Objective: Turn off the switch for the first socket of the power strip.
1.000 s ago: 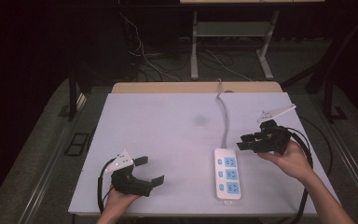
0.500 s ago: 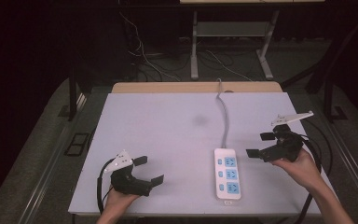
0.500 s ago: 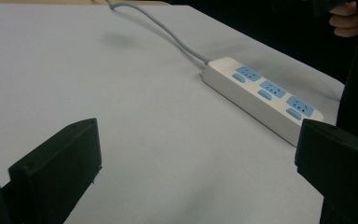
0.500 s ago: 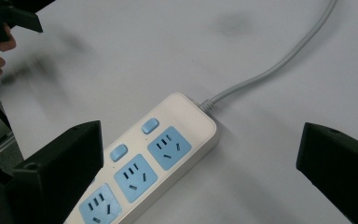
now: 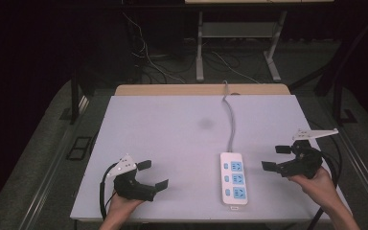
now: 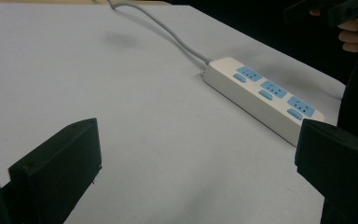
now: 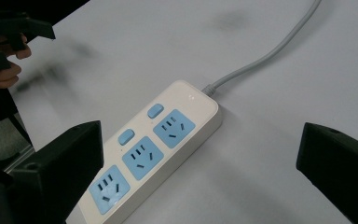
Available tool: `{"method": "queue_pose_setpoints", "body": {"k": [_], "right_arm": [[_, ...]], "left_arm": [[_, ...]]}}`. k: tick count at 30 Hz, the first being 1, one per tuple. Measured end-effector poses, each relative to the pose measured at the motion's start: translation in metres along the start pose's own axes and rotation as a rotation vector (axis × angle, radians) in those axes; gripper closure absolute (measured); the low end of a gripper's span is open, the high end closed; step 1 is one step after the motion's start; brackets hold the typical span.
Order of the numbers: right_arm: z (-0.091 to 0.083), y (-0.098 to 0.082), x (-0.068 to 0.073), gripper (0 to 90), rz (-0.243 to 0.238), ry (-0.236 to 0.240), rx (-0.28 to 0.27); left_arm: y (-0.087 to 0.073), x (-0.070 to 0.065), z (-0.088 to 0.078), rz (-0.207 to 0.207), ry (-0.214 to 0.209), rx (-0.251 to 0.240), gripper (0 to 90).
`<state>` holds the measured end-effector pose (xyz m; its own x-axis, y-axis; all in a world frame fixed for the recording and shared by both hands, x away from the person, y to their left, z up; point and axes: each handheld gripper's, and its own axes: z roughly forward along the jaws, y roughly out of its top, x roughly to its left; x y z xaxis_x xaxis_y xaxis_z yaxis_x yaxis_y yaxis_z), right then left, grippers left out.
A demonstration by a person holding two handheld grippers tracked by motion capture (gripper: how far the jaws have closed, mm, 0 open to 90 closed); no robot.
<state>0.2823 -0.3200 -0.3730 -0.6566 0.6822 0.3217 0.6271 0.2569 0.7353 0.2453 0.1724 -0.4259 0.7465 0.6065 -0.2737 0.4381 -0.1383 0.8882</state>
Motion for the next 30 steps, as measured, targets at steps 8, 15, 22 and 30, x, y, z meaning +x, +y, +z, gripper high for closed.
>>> {"method": "queue_pose_setpoints", "body": {"k": [8,15,22,30], "right_arm": [[0.004,-0.016,0.000,0.3,0.014,0.014,-0.013],[0.009,-0.027,0.001,0.3,0.015,0.020,-0.016],[0.016,-0.043,0.002,0.3,0.020,0.023,-0.020],[0.023,-0.057,0.007,0.3,0.002,0.014,-0.021]], "left_arm": [[0.000,0.000,0.000,0.000,0.000,0.001,0.0],[0.000,0.000,0.000,0.002,-0.001,0.002,0.0],[0.000,0.000,0.000,0.002,-0.001,0.003,0.0],[0.000,0.000,0.000,0.004,-0.003,0.008,0.0]]}}
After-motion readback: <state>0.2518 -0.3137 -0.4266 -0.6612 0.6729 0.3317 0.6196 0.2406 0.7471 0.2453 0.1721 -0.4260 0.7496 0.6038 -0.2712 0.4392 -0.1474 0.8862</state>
